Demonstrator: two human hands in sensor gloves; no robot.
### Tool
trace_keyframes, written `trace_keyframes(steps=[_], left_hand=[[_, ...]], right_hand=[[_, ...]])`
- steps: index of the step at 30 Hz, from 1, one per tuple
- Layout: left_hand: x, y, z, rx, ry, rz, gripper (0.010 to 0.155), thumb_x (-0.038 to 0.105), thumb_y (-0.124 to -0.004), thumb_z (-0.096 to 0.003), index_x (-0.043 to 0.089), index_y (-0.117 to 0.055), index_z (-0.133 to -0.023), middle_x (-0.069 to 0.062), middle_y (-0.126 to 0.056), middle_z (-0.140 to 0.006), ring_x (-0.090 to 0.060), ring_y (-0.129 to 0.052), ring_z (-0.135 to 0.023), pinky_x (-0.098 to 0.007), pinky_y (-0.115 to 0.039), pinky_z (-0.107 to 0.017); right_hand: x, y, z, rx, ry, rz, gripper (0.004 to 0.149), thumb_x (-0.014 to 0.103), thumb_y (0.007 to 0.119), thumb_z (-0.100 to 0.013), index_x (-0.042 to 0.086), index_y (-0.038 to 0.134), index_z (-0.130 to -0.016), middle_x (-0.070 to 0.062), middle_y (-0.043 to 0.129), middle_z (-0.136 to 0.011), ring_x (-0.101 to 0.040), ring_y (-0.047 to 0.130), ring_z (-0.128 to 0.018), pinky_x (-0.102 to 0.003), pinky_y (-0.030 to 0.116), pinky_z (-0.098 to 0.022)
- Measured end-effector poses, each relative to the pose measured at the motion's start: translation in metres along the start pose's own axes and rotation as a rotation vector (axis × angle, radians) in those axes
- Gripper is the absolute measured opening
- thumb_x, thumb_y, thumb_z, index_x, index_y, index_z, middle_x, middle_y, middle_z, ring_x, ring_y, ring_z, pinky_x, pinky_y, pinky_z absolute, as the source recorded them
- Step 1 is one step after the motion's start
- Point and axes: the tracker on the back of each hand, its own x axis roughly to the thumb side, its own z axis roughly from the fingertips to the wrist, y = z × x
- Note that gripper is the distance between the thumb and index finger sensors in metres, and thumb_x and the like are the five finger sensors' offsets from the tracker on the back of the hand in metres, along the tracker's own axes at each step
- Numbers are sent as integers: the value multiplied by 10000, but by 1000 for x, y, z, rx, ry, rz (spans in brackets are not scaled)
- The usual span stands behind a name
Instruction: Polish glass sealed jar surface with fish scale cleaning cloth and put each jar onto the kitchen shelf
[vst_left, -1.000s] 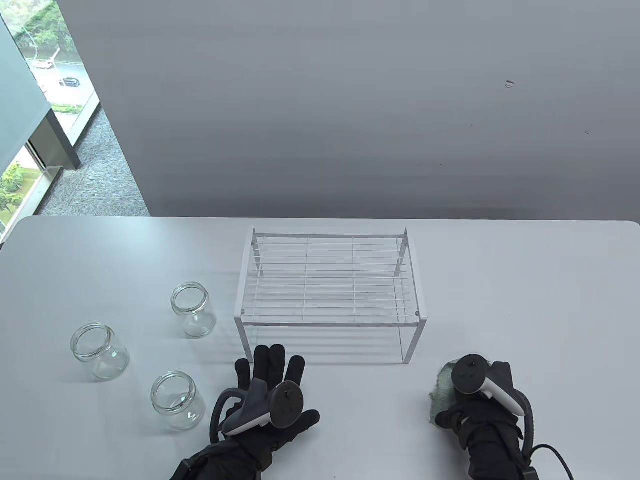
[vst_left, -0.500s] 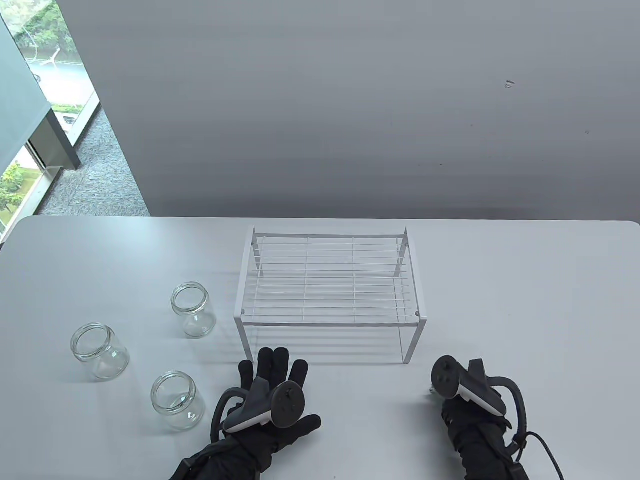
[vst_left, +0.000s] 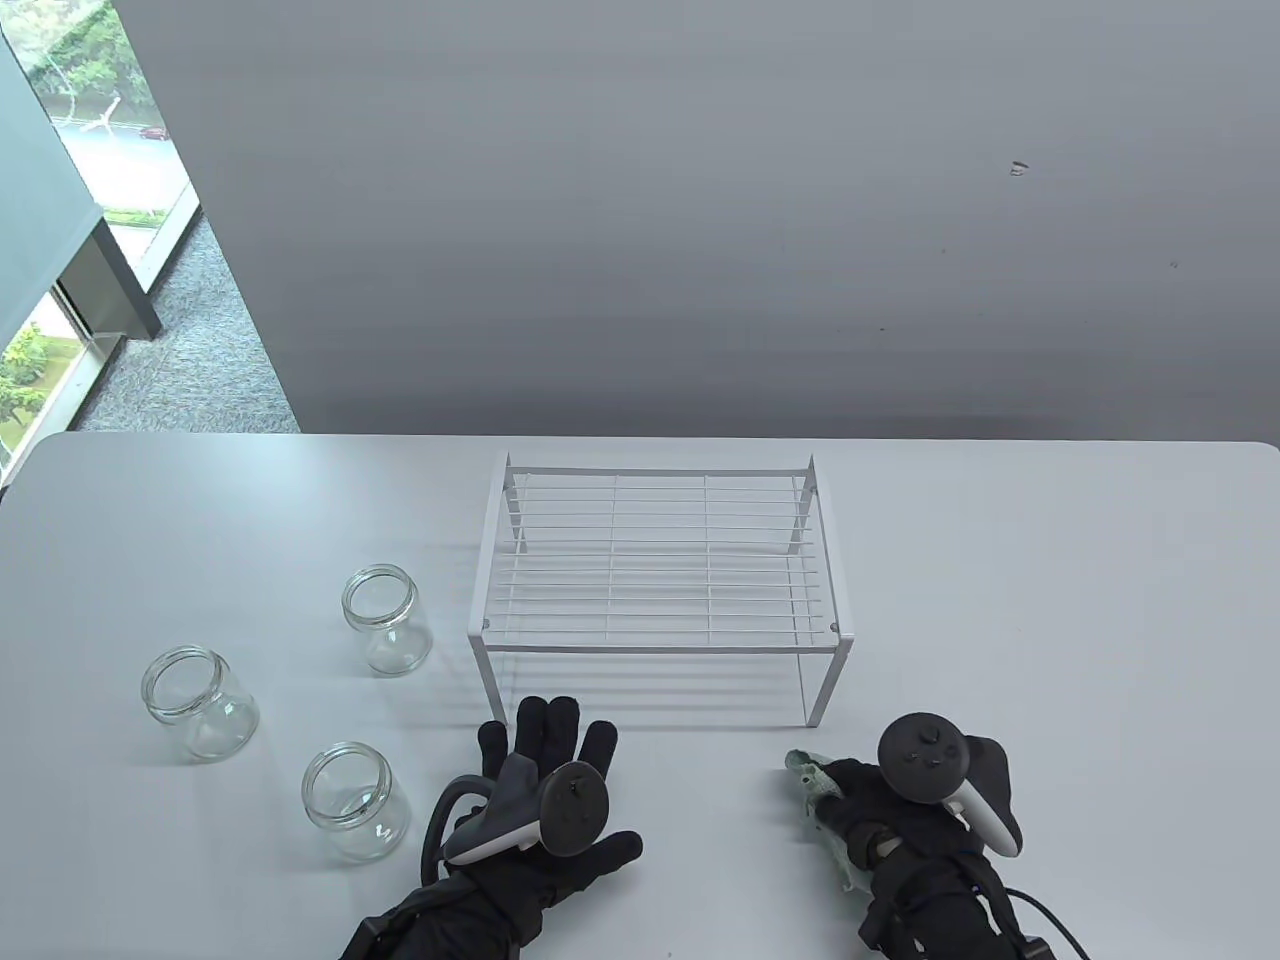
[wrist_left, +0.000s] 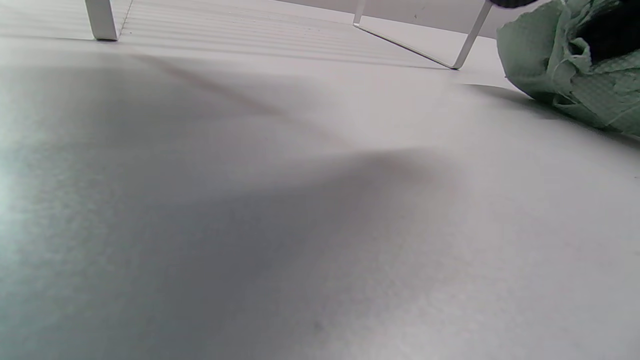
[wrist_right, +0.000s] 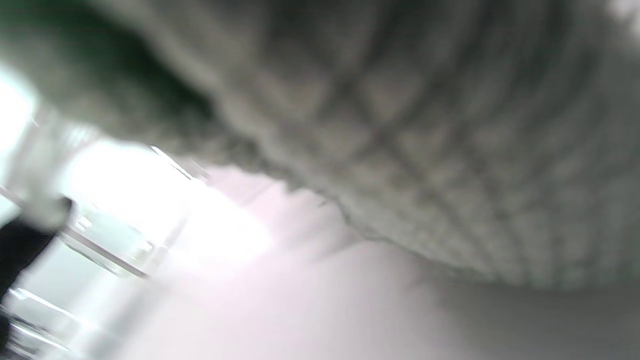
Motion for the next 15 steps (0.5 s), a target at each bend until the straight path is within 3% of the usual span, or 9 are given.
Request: trace_keyframes(steps=[7,15], left_hand=[[3,12,11,40,25,-7,986,707,-584,-484,185,25,-1058,-258,133,-1086,-543,121,-983,-714,24,-607],[-17,45,42,207,145,45,955,656,-644,-494,140,-113,-1096,-308,-85,-1133,-590,-112,-1022,-716,-58,-637]], right_hand=[[-10,6,0,-93,-22,-418,423,132,795,-447,-50,777,-829,-296,895,-634,-373,1024,-374,-475,828,-282],[-15,9,3,-194,-40,-733,423,140,785,-456,-43,759,-837,-287,887,-643,-354,1028,-383,-461,834,-287]])
